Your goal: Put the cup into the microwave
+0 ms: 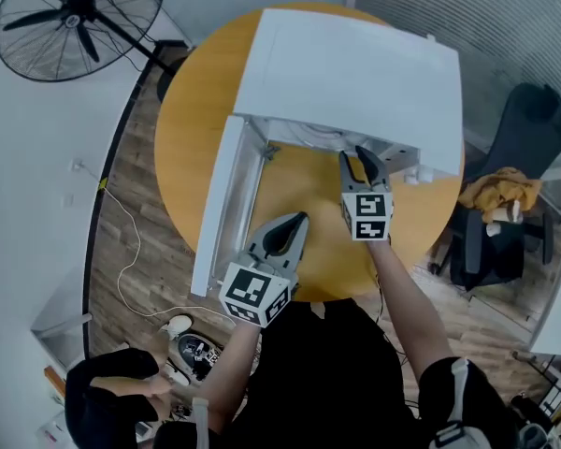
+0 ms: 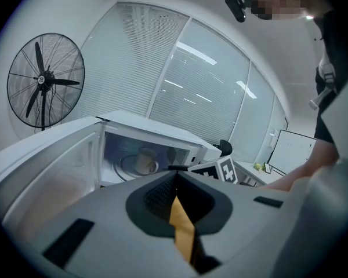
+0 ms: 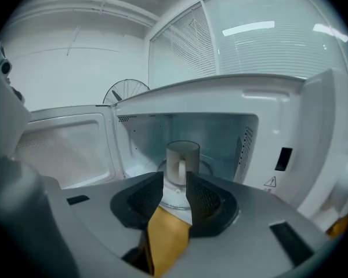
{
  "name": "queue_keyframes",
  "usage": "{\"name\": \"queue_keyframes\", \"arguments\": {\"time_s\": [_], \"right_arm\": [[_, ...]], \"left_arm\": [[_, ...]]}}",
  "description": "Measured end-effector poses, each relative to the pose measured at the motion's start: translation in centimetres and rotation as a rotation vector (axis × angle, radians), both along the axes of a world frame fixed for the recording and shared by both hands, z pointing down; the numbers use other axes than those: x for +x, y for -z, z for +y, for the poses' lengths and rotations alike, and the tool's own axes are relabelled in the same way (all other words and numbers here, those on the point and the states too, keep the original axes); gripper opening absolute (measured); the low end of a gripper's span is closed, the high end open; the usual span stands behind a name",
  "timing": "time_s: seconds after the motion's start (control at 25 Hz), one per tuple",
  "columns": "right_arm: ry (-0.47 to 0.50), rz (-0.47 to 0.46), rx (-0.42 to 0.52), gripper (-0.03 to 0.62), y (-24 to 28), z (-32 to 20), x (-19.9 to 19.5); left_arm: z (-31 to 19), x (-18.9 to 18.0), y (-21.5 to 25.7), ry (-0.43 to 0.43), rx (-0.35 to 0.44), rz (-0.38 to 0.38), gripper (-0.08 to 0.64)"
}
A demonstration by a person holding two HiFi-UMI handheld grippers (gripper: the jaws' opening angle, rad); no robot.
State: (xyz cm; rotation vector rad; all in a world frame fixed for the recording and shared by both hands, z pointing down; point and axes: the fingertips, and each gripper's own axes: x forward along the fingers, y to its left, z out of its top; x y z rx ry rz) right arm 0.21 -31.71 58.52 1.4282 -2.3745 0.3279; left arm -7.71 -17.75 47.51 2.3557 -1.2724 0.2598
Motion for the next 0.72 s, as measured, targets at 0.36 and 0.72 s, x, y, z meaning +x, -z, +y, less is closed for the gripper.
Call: {"name": "queue_keyframes", "arguments": {"time_s": [0.36,0.72], "right_arm": [[0.086,-0.018,0.031,0.126,2.4,4.7,1.0],[0.133,-0.029,0.046,0.077,4.9,8.9,1.2]], "left_arm": [[2.7,-0.1,1.4,0.106,0.045,-0.026,-0.005],[4.9,-1.3,2.7,0.142,0.075,-0.043,-0.005]]}}
